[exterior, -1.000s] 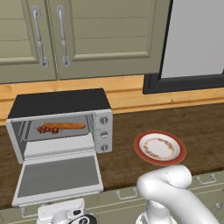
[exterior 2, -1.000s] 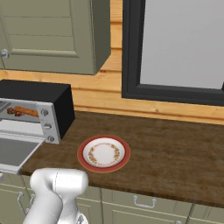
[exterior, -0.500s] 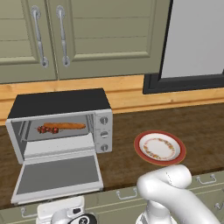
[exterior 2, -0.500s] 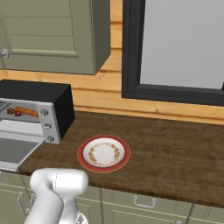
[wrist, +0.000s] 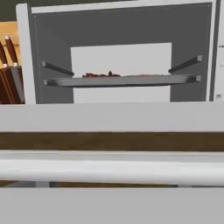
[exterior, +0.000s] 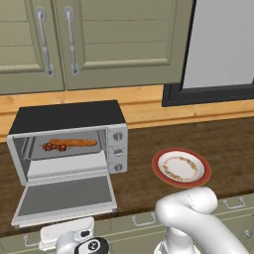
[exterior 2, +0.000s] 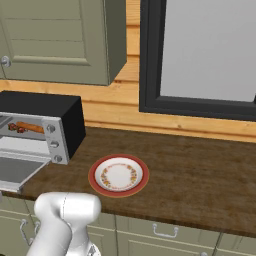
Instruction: Pick up the kebab skewer and baguette bread, and place them inside the toaster oven. Close the toaster oven door and start by setting the timer.
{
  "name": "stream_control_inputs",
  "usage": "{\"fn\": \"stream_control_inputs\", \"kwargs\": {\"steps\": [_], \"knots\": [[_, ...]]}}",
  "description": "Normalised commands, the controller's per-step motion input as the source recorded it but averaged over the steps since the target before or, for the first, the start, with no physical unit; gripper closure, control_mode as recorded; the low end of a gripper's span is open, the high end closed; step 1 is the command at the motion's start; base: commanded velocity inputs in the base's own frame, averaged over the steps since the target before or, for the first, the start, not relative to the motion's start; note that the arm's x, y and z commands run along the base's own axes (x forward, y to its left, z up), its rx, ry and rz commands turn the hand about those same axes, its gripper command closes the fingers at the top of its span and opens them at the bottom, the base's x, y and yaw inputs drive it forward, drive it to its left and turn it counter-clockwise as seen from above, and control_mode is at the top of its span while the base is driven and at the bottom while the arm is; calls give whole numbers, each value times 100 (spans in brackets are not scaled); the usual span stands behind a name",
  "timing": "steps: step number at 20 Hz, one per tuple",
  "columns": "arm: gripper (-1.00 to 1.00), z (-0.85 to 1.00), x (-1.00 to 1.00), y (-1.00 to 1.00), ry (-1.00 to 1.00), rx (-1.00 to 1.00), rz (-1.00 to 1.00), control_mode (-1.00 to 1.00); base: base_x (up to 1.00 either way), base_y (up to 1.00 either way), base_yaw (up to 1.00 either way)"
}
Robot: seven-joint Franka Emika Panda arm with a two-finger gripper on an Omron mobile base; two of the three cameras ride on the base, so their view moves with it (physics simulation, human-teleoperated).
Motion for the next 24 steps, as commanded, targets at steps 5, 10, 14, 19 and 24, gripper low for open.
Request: {"fn": "stream_control_inputs", "kwargs": {"steps": [5,10,14,19,24], "knots": [[-100,37,20,0,0,0,0,-100,0,0,0],[-100,38,23,0,0,0,0,-100,0,0,0],[-100,40,31,0,0,0,0,-100,0,0,0],[-100,43,37,0,0,0,0,-100,0,0,0],[-100,46,48,-3,0,0,0,-100,0,0,0]]}}
